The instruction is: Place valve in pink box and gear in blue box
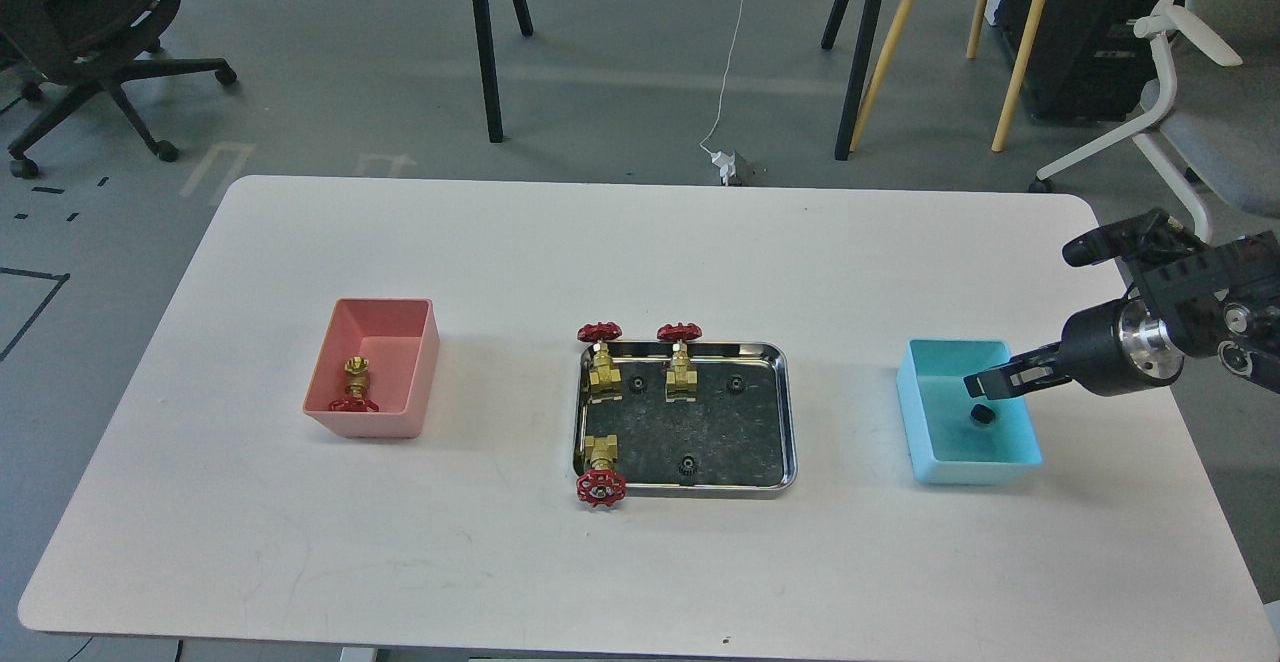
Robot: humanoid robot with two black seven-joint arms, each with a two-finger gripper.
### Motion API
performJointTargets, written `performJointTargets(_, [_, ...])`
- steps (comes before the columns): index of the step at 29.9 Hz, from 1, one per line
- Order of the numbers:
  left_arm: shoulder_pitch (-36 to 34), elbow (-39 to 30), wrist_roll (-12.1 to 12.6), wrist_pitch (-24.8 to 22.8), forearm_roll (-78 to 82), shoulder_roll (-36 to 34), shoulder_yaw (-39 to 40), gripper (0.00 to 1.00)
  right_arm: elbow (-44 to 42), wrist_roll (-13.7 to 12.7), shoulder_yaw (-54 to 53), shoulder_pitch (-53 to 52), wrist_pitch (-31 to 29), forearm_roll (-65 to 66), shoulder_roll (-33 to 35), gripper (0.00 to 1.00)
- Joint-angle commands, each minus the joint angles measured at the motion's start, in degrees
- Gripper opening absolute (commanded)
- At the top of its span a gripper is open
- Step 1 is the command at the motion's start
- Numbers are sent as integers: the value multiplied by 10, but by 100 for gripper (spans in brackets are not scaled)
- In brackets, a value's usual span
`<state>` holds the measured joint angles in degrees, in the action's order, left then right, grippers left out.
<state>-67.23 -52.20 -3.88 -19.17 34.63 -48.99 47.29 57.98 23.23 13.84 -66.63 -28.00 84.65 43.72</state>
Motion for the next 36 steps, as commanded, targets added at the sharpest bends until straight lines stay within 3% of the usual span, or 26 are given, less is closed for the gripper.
performJointTargets(1, [1, 1, 0, 0, 0, 1, 0, 96, 0, -2, -61, -7, 0, -8, -1, 92])
performJointTargets(8, [3, 3, 0, 2, 2, 5, -37, 96, -105, -14, -238, -44, 0, -146, -37, 94])
performJointTargets(14, [0, 6, -7, 4, 1, 6, -76, 96, -303, -22, -341, -54, 0, -284, -94, 93])
performJointTargets(17, [0, 6, -7, 4, 1, 8, -76, 96, -426, -44, -348, -75, 0, -401, -158, 92])
performJointTargets(22, [-5, 6, -7, 3, 2, 28, -76, 96, -590, -105, -346, -81, 0, -614, -277, 92])
performJointTargets(26, [-5, 6, -3, 0, 17, 32, -76, 96, -602, -143, -348, -81, 60, -712, -316, 92])
performJointTargets(31, [-5, 14, 0, -38, 18, 52, -81, 96, -600, -153, -342, -80, 87, -737, -333, 94])
performJointTargets(36, [-4, 122, -10, -31, 66, 146, -121, 96, -598, -152, -326, -72, 85, -738, -338, 96])
